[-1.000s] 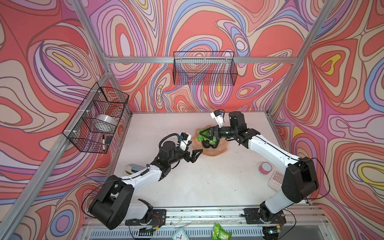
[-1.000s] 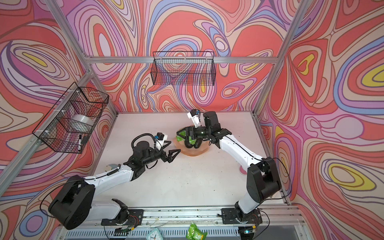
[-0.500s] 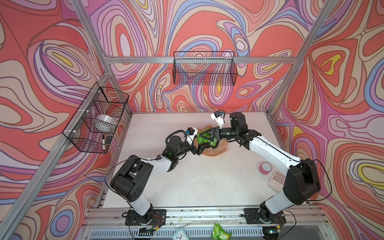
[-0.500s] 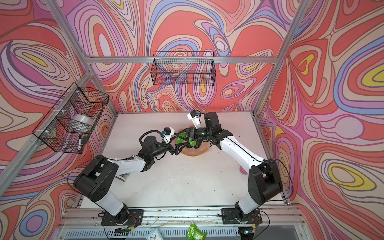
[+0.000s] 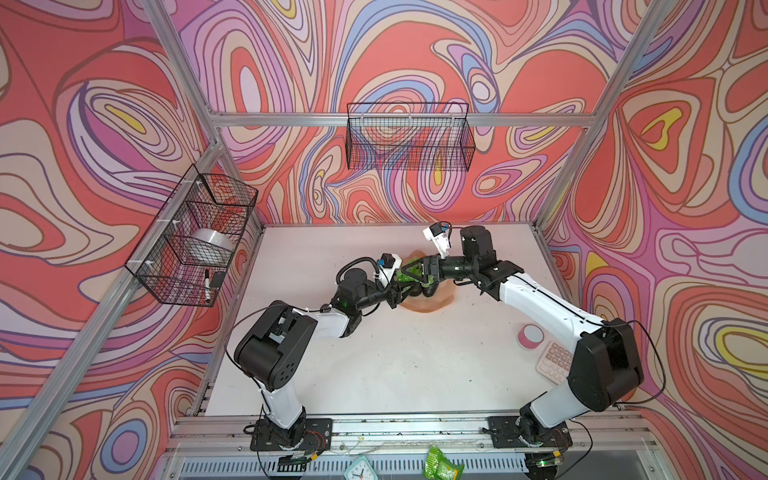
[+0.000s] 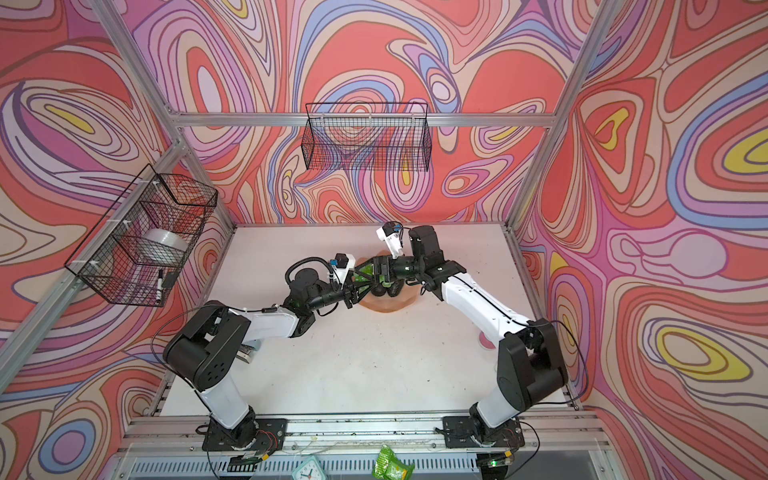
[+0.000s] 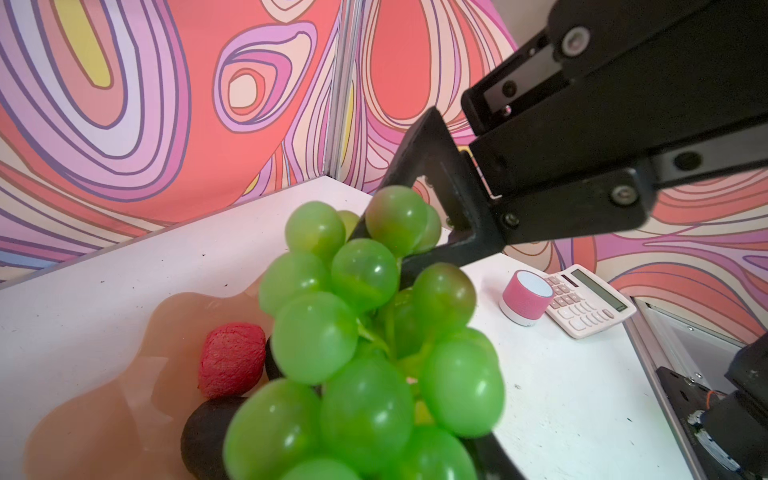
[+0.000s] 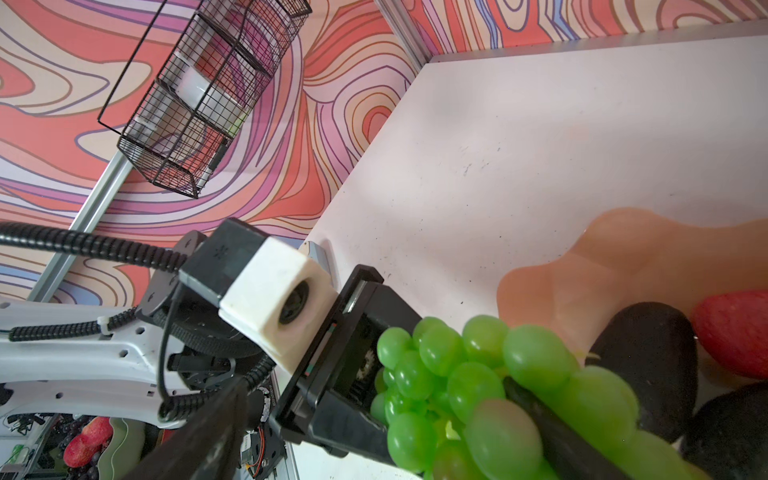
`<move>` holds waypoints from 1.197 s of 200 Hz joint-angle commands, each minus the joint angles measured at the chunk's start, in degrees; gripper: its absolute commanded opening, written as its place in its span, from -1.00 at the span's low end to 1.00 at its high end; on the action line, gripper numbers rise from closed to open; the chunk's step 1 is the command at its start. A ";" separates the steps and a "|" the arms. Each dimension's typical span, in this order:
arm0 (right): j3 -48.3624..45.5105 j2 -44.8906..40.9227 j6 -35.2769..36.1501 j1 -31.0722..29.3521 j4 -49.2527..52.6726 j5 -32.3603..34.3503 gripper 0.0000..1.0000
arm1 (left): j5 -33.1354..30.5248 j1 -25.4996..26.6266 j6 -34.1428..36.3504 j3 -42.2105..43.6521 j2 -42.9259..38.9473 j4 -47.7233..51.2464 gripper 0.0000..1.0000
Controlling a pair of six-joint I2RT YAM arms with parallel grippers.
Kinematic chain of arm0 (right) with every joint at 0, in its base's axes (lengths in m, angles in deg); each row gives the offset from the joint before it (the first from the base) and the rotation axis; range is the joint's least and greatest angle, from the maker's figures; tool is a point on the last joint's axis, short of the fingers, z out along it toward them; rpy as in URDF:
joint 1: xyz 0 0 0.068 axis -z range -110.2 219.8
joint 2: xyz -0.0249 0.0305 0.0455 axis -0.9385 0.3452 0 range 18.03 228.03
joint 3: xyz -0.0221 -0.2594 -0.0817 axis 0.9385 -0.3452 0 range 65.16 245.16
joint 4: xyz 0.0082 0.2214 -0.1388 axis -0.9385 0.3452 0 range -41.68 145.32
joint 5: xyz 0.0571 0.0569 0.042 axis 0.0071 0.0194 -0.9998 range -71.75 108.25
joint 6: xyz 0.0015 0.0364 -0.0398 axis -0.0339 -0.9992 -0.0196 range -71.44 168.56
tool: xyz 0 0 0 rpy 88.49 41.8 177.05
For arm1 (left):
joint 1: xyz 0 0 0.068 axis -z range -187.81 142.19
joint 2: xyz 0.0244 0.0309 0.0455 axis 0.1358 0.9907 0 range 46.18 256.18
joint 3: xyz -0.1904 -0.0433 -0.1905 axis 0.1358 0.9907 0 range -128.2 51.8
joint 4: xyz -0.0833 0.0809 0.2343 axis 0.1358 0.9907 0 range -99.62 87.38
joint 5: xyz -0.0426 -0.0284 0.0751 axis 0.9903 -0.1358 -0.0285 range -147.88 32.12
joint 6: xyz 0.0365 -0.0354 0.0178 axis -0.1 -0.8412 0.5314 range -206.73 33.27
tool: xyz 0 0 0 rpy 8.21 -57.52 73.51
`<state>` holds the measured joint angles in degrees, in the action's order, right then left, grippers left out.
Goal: Place and organize the fake fruits in the fruit bowl
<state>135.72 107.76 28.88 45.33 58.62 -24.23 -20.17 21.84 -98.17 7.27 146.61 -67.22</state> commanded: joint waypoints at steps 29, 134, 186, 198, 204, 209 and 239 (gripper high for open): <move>3.37 -1.33 4.62 0.12 7.26 7.37 0.95 | 0.78 -0.69 -2.89 -2.61 -2.61 0.08 -1.00; -0.12 -3.01 -2.11 1.00 -5.95 -2.75 0.97 | 5.38 -2.51 -7.56 -1.17 -1.28 -6.88 -1.00; -3.03 -0.99 -12.70 0.96 -20.44 -12.53 0.96 | 7.76 -3.16 -10.34 -1.65 0.22 -12.43 -1.00; -4.03 -0.88 -14.77 1.03 -23.36 -13.52 0.96 | 8.39 -3.52 -12.16 -1.76 1.20 -15.22 -1.00; -4.56 -0.85 -15.80 1.00 -25.02 -14.12 0.96 | 8.63 -3.78 -13.08 -1.78 1.73 -16.69 -1.00; -4.88 -0.86 -16.67 0.99 -26.26 -14.65 0.97 | 8.90 -3.82 -13.91 -1.76 2.23 -17.85 -1.00; -5.40 -1.34 -16.36 0.91 -26.12 -13.37 0.97 | 12.78 -3.99 -17.81 -3.78 3.45 -18.44 -1.00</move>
<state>130.65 106.05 14.08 46.65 36.57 -35.05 -11.78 17.73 -111.31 5.70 148.73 -79.70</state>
